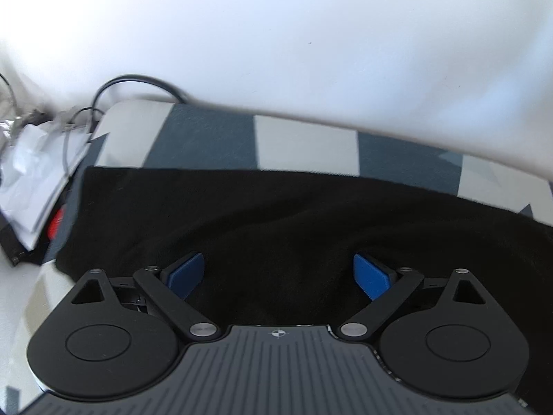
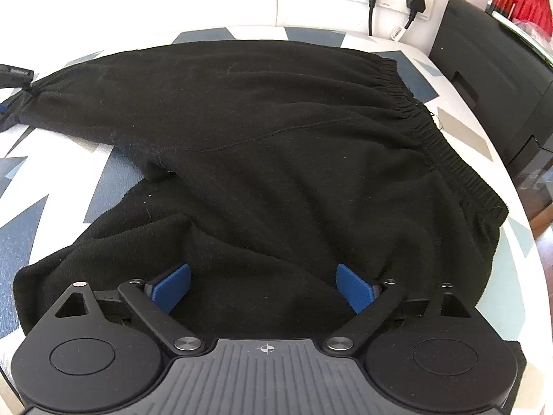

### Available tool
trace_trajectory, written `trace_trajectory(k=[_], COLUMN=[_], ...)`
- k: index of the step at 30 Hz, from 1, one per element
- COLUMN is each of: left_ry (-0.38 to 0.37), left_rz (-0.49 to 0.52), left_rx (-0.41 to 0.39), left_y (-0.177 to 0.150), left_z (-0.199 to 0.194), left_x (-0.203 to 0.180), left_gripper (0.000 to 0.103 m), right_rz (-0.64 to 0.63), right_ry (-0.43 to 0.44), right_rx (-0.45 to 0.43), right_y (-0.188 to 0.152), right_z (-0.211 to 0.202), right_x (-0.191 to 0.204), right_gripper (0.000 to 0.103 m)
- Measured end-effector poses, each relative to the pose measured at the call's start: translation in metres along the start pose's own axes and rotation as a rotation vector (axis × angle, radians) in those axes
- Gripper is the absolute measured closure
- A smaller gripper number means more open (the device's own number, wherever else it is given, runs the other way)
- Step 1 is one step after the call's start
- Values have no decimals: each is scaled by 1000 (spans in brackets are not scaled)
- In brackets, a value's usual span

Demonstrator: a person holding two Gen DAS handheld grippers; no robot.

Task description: Fold clothes

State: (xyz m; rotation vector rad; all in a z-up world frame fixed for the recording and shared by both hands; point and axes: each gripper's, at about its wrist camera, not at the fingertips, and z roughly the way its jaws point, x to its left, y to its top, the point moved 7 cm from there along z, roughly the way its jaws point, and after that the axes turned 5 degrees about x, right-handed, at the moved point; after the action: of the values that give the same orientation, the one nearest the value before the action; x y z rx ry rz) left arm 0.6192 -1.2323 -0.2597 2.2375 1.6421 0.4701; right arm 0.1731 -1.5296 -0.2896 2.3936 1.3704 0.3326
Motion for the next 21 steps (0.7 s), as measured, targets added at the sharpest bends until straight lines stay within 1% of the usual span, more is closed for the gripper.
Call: trace_trajectory(k=[2, 5, 10, 12, 14, 17, 19, 21], left_ry=[2, -13, -36, -41, -48, -50, -53, -46], left_rz=[23, 40, 27, 15, 5, -7, -10, -2], left_rx=[-4, -17, -28, -20, -8, 13, 26, 30], left_y=[-10, -28, -62, -77, -93, -118, -133, -148], left_z=[-11, -32, -71, -84, -96, -111, -120, -128], left_x=[0, 1, 1, 2, 1, 0, -1, -2], left_gripper=[10, 10, 10, 10, 10, 9, 9, 9], right_rz=[6, 11, 42, 83, 163, 291, 331, 316], right_ry=[0, 0, 0, 2, 6, 48, 79, 86], right_rx=[-6, -14, -35, -59, -89, -133, -145, -153], right_y=[0, 0, 1, 2, 4, 5, 2, -1], right_z=[0, 1, 0, -2, -6, -16, -21, -26], right_x=[1, 1, 1, -1, -6, -15, -18, -21], right_gripper=[10, 8, 7, 7, 7, 7, 7, 7])
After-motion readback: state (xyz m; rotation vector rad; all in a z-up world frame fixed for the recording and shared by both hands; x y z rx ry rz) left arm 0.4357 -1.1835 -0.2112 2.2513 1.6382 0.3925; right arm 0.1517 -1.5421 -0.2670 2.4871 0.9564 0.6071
